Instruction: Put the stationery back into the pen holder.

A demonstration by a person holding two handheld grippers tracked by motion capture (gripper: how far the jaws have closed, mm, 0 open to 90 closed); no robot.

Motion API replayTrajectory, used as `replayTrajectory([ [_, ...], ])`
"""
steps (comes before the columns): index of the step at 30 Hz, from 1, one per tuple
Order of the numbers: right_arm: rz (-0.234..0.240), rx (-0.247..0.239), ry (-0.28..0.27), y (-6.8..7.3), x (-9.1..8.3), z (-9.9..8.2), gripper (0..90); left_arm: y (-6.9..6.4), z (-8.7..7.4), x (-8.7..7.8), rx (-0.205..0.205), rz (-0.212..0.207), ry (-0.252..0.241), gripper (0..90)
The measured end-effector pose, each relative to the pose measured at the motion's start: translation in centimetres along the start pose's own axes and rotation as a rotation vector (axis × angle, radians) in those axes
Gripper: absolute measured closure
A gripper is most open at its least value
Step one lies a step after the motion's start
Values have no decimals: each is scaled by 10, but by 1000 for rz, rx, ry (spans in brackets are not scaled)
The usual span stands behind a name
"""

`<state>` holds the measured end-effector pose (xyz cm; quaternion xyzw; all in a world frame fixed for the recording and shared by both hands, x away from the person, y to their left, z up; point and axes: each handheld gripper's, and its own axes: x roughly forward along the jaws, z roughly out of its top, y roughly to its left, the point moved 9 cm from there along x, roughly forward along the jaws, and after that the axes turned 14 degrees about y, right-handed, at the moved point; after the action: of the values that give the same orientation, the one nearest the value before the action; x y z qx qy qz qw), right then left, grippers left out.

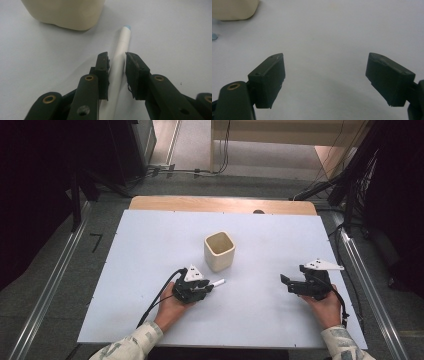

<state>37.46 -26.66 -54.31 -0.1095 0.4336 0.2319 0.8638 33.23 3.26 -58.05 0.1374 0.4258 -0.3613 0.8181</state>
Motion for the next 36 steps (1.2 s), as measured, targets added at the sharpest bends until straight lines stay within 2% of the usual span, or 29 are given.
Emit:
replayTrajectory([
  [6,-3,-2,0,0,1,0,141,-1,0,0,22,19,10,750],
  [9,-4,0,1,0,0,0,141,0,0,0,14,25,12,792],
  [21,0,0,1,0,0,0,141,-1,0,-2,11,23,14,794],
  [27,1,1,-1,1,0,0,141,-2,5,-8,-1,13,-23,794],
  [36,10,-4,-6,4,-1,0,141,-7,12,-19,-13,-25,-83,794],
])
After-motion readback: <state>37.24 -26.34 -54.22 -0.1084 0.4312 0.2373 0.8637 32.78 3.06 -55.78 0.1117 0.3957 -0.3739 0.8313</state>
